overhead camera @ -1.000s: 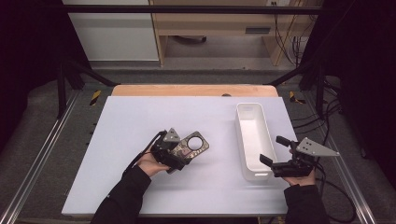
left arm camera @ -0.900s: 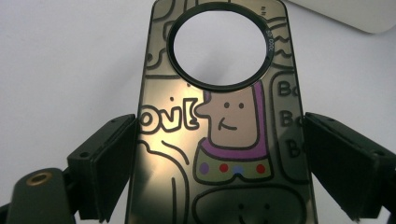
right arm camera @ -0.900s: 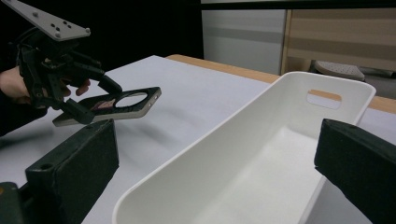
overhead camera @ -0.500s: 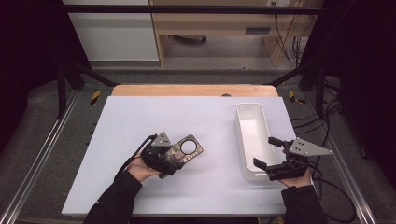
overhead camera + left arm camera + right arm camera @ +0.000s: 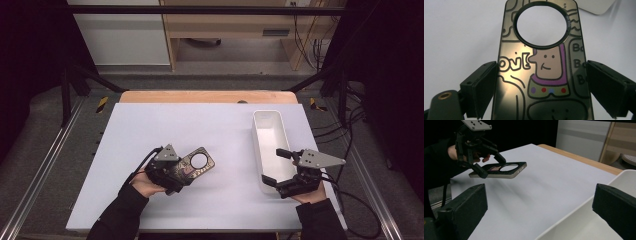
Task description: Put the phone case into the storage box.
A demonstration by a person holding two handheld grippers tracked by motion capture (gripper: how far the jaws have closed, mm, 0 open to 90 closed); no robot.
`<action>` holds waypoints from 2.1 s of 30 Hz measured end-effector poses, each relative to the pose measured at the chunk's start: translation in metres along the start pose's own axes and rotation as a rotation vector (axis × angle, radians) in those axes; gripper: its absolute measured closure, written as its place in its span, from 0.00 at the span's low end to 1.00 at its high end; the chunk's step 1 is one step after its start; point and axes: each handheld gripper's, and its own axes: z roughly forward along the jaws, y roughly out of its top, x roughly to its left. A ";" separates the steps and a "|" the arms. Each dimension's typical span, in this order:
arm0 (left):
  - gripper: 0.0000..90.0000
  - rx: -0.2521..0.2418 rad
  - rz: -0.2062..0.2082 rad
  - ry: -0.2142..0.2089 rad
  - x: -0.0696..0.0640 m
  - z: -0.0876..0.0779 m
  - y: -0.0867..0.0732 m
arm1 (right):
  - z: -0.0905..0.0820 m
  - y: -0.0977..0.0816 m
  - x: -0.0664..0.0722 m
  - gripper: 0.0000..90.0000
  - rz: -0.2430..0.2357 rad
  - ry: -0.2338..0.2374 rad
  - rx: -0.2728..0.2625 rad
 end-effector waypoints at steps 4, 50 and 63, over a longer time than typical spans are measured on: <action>0.13 -0.005 0.009 -0.012 -0.003 -0.002 0.002 | 0.004 0.001 0.003 0.00 -0.004 0.017 0.008; 0.13 0.022 0.153 -0.182 -0.026 -0.012 0.020 | 0.069 0.003 0.041 0.01 -0.087 0.259 0.187; 0.13 0.034 0.187 -0.221 -0.028 -0.014 0.020 | 0.076 0.001 0.041 0.01 -0.097 0.290 0.214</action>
